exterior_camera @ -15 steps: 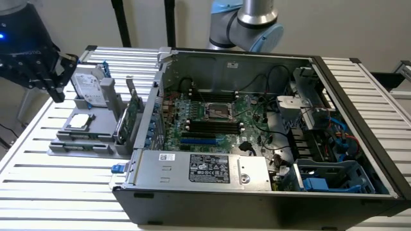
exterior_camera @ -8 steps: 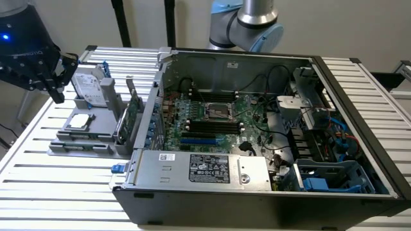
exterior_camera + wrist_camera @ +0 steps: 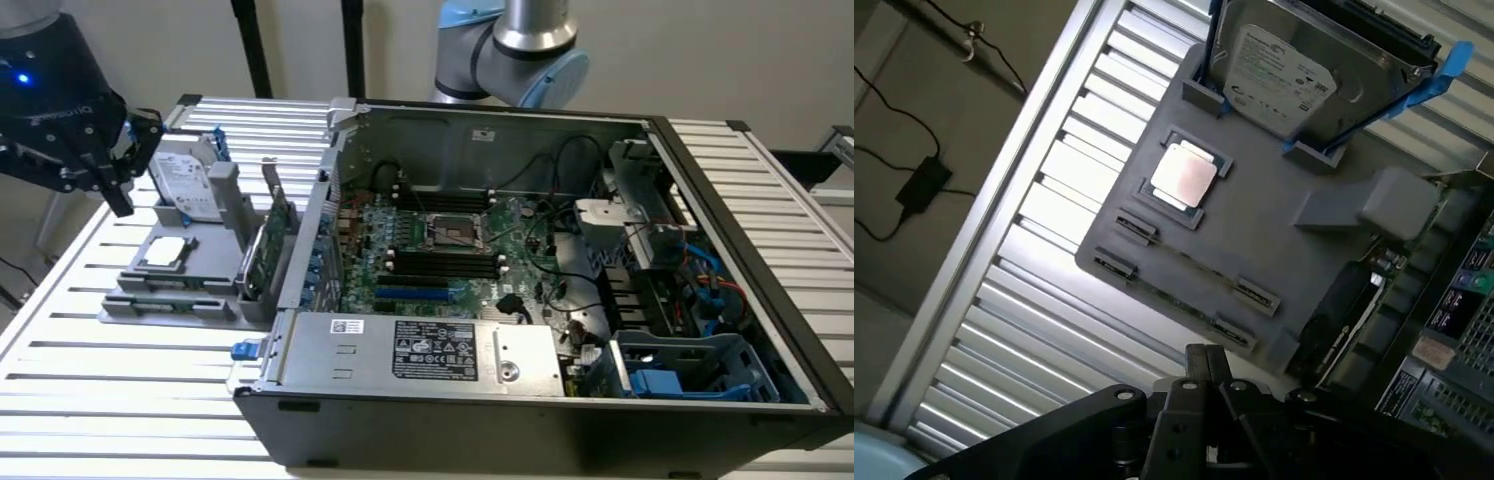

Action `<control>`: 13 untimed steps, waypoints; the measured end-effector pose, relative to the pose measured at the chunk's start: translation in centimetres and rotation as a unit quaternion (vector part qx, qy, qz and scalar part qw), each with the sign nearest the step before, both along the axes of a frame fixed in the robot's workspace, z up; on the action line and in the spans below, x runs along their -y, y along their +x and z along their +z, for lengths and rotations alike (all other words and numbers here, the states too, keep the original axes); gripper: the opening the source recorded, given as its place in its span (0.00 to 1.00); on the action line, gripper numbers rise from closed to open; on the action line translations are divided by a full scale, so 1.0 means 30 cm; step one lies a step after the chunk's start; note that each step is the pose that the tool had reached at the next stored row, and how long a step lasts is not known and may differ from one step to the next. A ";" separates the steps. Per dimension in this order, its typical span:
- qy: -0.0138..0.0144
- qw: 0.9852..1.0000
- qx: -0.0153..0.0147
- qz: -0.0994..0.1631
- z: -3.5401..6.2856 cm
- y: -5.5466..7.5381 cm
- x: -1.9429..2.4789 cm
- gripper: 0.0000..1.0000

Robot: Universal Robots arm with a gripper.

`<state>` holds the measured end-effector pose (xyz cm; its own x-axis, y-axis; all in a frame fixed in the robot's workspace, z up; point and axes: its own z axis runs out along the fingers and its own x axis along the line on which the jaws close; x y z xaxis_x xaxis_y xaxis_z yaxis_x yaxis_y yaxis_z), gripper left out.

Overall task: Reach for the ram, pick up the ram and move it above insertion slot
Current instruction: 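Pick up the ram and move it above insertion slot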

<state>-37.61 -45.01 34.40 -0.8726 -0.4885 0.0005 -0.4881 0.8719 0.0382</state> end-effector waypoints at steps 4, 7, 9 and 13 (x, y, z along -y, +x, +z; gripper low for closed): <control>0.000 0.999 0.000 0.037 -0.003 0.000 0.000 0.11; 0.000 0.998 0.000 0.063 -0.006 0.000 0.000 0.11; 0.000 0.997 0.000 0.082 -0.007 0.000 0.000 0.11; 0.000 0.993 0.000 0.118 -0.010 0.000 0.000 0.11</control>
